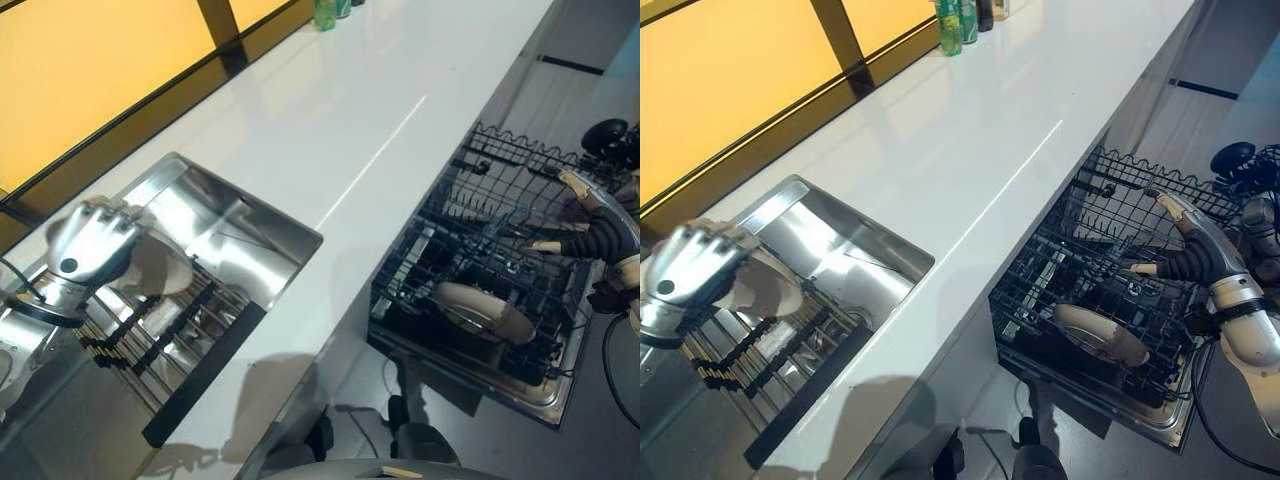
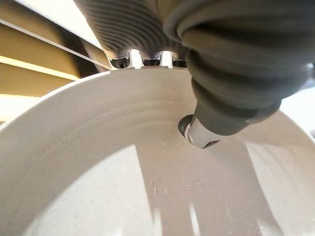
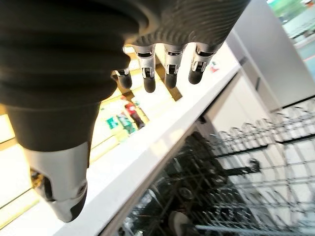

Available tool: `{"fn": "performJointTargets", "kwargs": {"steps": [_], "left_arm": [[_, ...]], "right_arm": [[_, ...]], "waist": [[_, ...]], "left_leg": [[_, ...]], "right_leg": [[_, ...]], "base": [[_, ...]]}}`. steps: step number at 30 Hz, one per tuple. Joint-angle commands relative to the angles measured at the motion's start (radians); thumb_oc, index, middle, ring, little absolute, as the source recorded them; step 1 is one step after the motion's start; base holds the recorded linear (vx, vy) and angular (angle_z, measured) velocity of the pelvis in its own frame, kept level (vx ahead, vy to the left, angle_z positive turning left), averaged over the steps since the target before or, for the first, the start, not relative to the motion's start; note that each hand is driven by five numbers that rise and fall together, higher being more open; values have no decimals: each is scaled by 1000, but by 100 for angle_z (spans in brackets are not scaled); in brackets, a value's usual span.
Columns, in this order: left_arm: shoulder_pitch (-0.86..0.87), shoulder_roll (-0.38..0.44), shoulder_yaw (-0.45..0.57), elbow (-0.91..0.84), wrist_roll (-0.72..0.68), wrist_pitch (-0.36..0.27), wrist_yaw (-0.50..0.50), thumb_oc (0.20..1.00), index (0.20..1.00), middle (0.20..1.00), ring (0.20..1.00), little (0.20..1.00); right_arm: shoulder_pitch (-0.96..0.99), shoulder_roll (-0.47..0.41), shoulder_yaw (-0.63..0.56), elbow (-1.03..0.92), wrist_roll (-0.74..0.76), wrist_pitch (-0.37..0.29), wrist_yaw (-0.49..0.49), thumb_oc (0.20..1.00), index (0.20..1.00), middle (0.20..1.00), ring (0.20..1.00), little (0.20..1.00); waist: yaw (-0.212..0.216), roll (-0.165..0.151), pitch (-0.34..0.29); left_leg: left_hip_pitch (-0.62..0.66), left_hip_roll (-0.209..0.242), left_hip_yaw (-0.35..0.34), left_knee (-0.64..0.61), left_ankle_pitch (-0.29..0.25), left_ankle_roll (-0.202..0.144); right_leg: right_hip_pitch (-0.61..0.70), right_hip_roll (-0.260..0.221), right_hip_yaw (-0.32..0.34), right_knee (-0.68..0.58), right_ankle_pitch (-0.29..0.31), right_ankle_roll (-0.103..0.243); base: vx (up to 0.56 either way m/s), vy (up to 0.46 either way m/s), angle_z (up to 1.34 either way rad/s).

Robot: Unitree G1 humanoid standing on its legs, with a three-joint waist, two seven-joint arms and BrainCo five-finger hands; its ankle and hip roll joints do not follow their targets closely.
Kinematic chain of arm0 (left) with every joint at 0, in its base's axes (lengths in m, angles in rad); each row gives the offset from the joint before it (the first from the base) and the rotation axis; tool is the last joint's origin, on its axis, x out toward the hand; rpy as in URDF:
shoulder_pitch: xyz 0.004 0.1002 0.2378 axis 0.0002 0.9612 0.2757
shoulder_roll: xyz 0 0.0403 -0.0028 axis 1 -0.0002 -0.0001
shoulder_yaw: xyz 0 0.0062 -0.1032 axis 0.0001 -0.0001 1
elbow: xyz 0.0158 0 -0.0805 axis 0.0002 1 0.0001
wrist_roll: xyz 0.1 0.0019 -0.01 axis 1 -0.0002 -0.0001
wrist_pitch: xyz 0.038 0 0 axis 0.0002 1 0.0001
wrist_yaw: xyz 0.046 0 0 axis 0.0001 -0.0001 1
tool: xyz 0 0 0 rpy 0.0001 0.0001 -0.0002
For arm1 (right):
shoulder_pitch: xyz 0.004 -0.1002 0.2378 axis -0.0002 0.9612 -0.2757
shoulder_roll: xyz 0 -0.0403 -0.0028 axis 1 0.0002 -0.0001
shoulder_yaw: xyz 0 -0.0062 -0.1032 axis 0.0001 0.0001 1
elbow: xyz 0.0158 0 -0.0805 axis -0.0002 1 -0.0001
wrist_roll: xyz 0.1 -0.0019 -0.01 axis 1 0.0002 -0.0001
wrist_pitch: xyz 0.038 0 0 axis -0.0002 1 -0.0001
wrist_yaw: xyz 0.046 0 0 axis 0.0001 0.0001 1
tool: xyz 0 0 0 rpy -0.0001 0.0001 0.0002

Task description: Pick up plates and place into dishwasher.

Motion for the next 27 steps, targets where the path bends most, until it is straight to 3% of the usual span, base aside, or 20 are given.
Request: {"fn": "performJointTargets", "kwargs": {"steps": [1, 6, 12, 22, 23, 27], "left_arm": [[43, 71, 135, -31, -108, 54, 84, 200, 200, 200, 200, 200], [37, -5, 227, -107, -227, 21, 79, 200, 200, 200, 200, 200], [-37, -117, 225, -212, -382, -50, 18, 200, 200, 200, 200, 200], [-242, -239, 34, -327, -538, -45, -86, 200, 200, 200, 200, 200], [-308, -281, -45, -338, -582, -34, -100, 200, 200, 200, 200, 200], [-401, -381, -162, -341, -626, -11, -98, 200, 200, 200, 200, 200]], "right_arm": [[-31, 15, -46, -58, 18, -39, -55, 1000, 1000, 1000, 1000, 1000], [-71, 46, -58, -109, 34, -57, -88, 1000, 1000, 1000, 1000, 1000], [-154, 91, -16, -176, 55, -85, -96, 1000, 1000, 1000, 1000, 1000], [-411, 170, 231, -251, 79, -125, -57, 1000, 1000, 1000, 1000, 1000], [-490, 203, 326, -266, 86, -120, -26, 1000, 1000, 1000, 1000, 1000], [-614, 291, 492, -264, 96, -93, 10, 1000, 1000, 1000, 1000, 1000]], "waist": [[29, -99, -144], [50, -113, -168], [73, -126, -195], [97, -135, -217], [104, -137, -223], [114, -140, -231]], "left_leg": [[-77, -57, -33, 42, -32, 27], [-64, -51, -49, 24, -29, 24], [-59, -50, -67, 5, -22, 20], [-70, -53, -89, 1, -4, 17], [-73, -55, -95, -2, 0, 17], [-74, -57, -106, -9, 8, 17]], "right_leg": [[48, -116, -34, 16, -82, 121], [64, -110, -48, 12, -93, 114], [76, -103, -58, 6, -101, 107], [82, -94, -74, 5, -98, 98], [84, -91, -75, 6, -99, 96], [88, -87, -82, 9, -104, 91]], "base": [[-59, -21, 9], [-56, -23, 13], [-60, -24, 4], [-88, -23, 8], [-75, -17, 9], [-72, -21, 12]]}}
